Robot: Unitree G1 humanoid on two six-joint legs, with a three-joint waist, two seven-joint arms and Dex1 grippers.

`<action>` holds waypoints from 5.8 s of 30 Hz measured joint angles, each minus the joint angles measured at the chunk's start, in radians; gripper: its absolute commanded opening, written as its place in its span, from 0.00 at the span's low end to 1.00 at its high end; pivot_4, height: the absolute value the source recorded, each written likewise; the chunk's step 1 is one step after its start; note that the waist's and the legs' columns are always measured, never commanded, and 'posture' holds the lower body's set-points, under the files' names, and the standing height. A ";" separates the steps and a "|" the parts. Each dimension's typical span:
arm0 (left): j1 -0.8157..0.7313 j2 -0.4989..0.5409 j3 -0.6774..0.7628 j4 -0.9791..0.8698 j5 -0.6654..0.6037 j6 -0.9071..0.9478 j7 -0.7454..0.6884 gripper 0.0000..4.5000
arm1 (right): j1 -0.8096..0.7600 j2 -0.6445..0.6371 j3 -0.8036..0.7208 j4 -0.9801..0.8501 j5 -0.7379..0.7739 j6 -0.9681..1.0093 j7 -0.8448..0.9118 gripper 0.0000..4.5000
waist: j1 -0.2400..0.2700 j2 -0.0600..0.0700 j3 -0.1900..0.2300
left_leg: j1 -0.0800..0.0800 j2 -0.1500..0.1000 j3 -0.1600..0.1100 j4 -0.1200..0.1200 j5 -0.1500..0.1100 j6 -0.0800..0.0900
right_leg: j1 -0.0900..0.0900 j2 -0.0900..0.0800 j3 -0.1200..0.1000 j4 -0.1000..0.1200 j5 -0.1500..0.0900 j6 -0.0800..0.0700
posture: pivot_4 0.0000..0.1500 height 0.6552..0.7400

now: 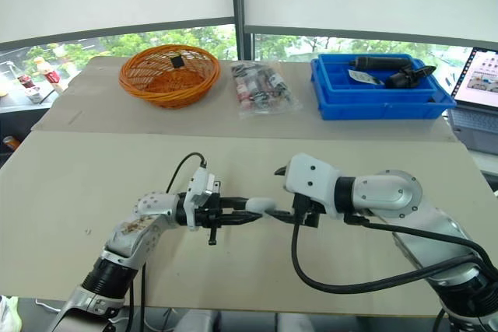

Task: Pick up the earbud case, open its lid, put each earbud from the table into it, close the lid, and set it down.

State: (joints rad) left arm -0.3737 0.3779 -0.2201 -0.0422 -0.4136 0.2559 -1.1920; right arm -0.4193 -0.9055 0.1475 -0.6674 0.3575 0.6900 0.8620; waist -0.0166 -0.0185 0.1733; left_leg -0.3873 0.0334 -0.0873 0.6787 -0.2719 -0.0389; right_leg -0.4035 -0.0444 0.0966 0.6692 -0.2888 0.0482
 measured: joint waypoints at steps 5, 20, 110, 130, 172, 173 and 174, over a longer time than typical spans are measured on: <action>0.007 0.005 -0.030 -0.002 0.018 -0.021 -0.020 0.13 | -0.028 0.015 -0.028 0.018 0.021 0.043 -0.021 0.93 | 0.000 0.000 0.000 | 0.000 0.000 0.000 0.000 0.000 0.000 | 0.000 0.000 0.000 0.000 0.000 0.000 | 1.00 0.72; 0.138 -0.085 0.058 0.011 0.072 -0.228 0.192 0.13 | 0.307 0.078 -0.281 -0.053 0.056 -0.097 -0.048 0.93 | 0.005 -0.001 -0.001 | 0.001 0.000 0.000 0.000 0.000 0.000 | 0.001 0.000 0.000 0.000 0.000 0.000 | 1.00 0.72; 0.356 -0.031 0.092 -0.160 0.093 -0.312 0.380 0.13 | 0.493 -0.118 -0.219 0.253 -0.075 -0.409 0.292 0.07 | -0.026 0.005 -0.001 | 0.016 0.000 0.002 -0.009 -0.001 0.001 | 0.016 -0.001 0.002 -0.010 0.000 0.002 | 1.00 0.72; 0.387 0.019 0.093 -0.237 0.058 -0.231 0.381 0.13 | 0.456 -0.225 -0.139 0.595 -0.188 -0.856 0.549 0.07 | -0.019 0.004 -0.001 | 0.017 0.000 0.002 -0.009 -0.001 0.001 | 0.016 -0.001 0.003 -0.010 0.000 0.002 | 1.00 0.72; 0.406 0.022 0.079 -0.251 0.061 -0.229 0.397 0.13 | 0.271 -0.356 0.086 0.270 -0.504 -0.660 0.543 0.63 | 0.002 0.005 -0.001 | 0.017 0.000 0.003 -0.008 -0.001 0.001 | 0.016 -0.001 0.002 -0.009 0.000 0.002 | 1.00 0.72; 0.406 0.022 0.079 -0.251 0.062 -0.229 0.397 0.13 | 0.272 -0.355 0.088 0.270 -0.504 -0.660 0.551 0.57 | 0.002 0.005 -0.001 | 0.017 0.000 0.003 -0.008 -0.001 0.001 | 0.016 -0.001 0.002 -0.009 0.000 0.002 | 1.00 0.72; 0.406 0.022 0.079 -0.251 0.063 -0.229 0.398 0.13 | 0.273 -0.355 0.089 0.269 -0.504 -0.659 0.556 0.49 | 0.001 0.005 -0.001 | 0.017 0.000 0.003 -0.008 -0.001 0.001 | 0.016 -0.001 0.002 -0.009 0.000 0.002 | 1.00 0.72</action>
State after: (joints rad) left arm 0.0320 0.3997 -0.1409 -0.2930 -0.3507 0.0265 -0.7941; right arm -0.1467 -1.2600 0.2368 -0.3979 -0.1461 0.0313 1.4179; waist -0.0153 -0.0133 0.1727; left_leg -0.3703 0.0332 -0.0848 0.6703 -0.2725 -0.0382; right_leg -0.3876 -0.0457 0.0988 0.6602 -0.2887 0.0500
